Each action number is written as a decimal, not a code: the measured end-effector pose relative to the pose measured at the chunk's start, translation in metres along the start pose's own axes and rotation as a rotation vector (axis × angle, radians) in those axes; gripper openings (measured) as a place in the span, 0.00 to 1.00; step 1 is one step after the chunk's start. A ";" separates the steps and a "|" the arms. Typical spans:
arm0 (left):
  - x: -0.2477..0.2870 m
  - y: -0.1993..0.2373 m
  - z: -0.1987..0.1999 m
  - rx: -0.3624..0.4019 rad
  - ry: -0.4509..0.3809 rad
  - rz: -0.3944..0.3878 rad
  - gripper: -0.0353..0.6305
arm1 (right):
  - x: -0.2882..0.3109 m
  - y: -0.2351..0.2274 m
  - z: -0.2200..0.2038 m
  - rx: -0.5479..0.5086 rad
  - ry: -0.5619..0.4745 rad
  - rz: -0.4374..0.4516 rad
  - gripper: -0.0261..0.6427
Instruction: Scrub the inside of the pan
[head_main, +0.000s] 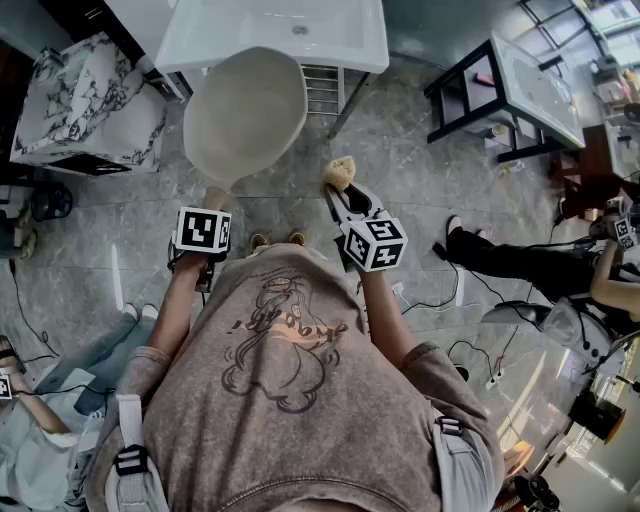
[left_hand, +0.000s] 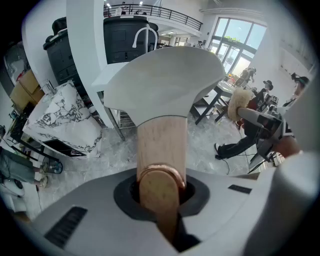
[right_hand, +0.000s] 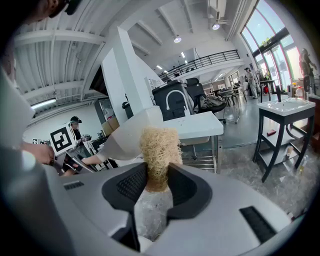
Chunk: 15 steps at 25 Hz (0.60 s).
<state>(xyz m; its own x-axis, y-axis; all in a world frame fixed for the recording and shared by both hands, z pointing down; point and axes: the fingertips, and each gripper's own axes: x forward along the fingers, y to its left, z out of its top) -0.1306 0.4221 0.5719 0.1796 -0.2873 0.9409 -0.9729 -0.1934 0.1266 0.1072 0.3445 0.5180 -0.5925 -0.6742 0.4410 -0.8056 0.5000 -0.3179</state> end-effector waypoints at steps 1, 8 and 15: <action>0.001 -0.002 0.002 -0.001 -0.001 0.001 0.11 | -0.001 -0.002 0.002 0.006 -0.010 0.007 0.25; 0.009 -0.021 0.008 -0.040 -0.004 -0.009 0.11 | -0.008 -0.018 0.010 0.025 -0.051 0.047 0.25; 0.015 -0.028 0.021 -0.053 -0.009 -0.002 0.11 | -0.003 -0.032 0.016 -0.008 -0.048 0.051 0.25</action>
<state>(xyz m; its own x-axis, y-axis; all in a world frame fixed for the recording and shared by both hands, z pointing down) -0.0977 0.4030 0.5760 0.1831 -0.2953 0.9377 -0.9788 -0.1439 0.1458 0.1351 0.3222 0.5136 -0.6328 -0.6725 0.3838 -0.7741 0.5388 -0.3323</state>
